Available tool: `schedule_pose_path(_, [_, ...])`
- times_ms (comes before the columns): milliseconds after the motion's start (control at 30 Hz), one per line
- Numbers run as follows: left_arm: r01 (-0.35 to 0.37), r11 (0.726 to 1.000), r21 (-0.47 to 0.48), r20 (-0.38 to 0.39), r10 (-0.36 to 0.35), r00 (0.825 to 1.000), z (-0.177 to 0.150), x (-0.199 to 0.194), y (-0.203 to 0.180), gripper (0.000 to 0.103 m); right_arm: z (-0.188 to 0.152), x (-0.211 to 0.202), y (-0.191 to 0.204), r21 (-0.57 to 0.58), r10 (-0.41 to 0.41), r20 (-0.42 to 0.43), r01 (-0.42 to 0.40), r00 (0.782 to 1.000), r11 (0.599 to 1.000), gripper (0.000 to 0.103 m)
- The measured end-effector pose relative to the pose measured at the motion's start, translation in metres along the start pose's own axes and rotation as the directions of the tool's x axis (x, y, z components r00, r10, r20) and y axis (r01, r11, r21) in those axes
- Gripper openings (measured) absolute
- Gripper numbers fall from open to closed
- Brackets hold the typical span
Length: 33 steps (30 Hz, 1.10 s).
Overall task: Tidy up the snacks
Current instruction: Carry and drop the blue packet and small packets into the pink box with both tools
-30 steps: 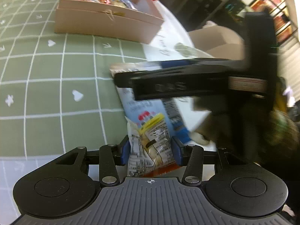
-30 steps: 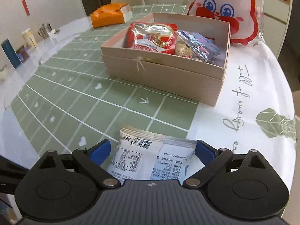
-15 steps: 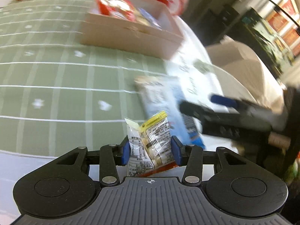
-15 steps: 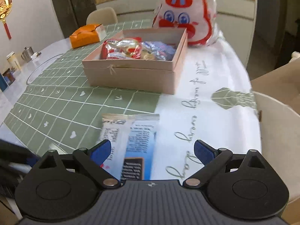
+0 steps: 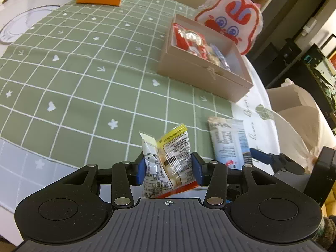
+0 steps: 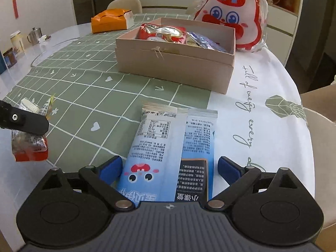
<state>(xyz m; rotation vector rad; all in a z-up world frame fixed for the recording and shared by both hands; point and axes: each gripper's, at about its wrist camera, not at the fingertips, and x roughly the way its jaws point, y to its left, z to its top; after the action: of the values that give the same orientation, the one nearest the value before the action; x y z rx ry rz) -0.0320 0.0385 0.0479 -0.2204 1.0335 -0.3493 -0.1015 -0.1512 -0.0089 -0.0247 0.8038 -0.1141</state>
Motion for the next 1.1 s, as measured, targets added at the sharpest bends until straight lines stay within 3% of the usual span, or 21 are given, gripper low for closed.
schedule_pose_path(33, [0.004,1.0,0.004,0.001,-0.004,1.0,0.0,0.0,-0.002,0.049,0.0,-0.001,0.0,-0.007,0.009,-0.005,-0.009,1.0,1.0,0.095])
schedule_pose_path(100, [0.009,1.0,0.019,0.004,-0.009,1.0,0.001,-0.003,-0.006,0.049,0.001,-0.005,-0.002,-0.035,0.029,-0.005,-0.029,1.0,0.999,0.082])
schedule_pose_path(267, [0.04,0.996,0.084,0.027,-0.043,0.999,0.02,-0.008,-0.024,0.049,0.014,-0.028,-0.009,-0.082,0.026,0.069,-0.021,0.997,0.996,0.079])
schedule_pose_path(400, [0.106,0.981,0.163,0.08,-0.12,0.99,0.07,-0.017,-0.042,0.049,0.052,-0.063,-0.024,-0.091,0.032,0.222,-0.012,0.975,0.996,0.08])
schedule_pose_path(533, [0.182,0.964,0.195,0.163,-0.214,0.963,0.143,-0.022,-0.056,0.05,0.113,-0.091,-0.039,-0.07,0.012,0.366,0.015,0.931,0.997,0.08])
schedule_pose_path(667, [0.346,0.925,0.155,0.168,-0.37,0.914,0.212,0.013,-0.054,0.052,0.176,-0.085,-0.057,0.006,0.013,0.397,-0.017,0.918,1.0,0.08])
schedule_pose_path(733, [0.385,0.915,0.118,0.113,-0.398,0.911,0.232,0.056,-0.048,0.051,0.199,-0.069,-0.063,0.046,-0.013,0.393,-0.006,0.92,0.999,0.08])
schedule_pose_path(800, [0.325,0.939,0.115,0.013,-0.329,0.944,0.242,0.108,-0.041,0.049,0.218,-0.043,-0.07,0.099,-0.017,0.358,-0.02,0.934,0.995,0.084])
schedule_pose_path(867, [0.292,0.952,0.089,-0.021,-0.291,0.956,0.242,0.136,-0.031,0.049,0.23,-0.009,-0.076,0.127,0.02,0.263,-0.055,0.965,0.99,0.084])
schedule_pose_path(967, [0.345,0.938,0.01,0.005,-0.346,0.938,0.24,0.15,-0.011,0.049,0.231,0.041,-0.086,0.212,0.078,0.137,-0.106,0.988,0.971,0.085])
schedule_pose_path(1100, [0.337,0.941,-0.028,0.087,-0.333,0.939,0.24,0.143,0.008,0.049,0.217,0.068,-0.097,0.3,0.104,0.098,-0.129,0.99,0.945,0.088])
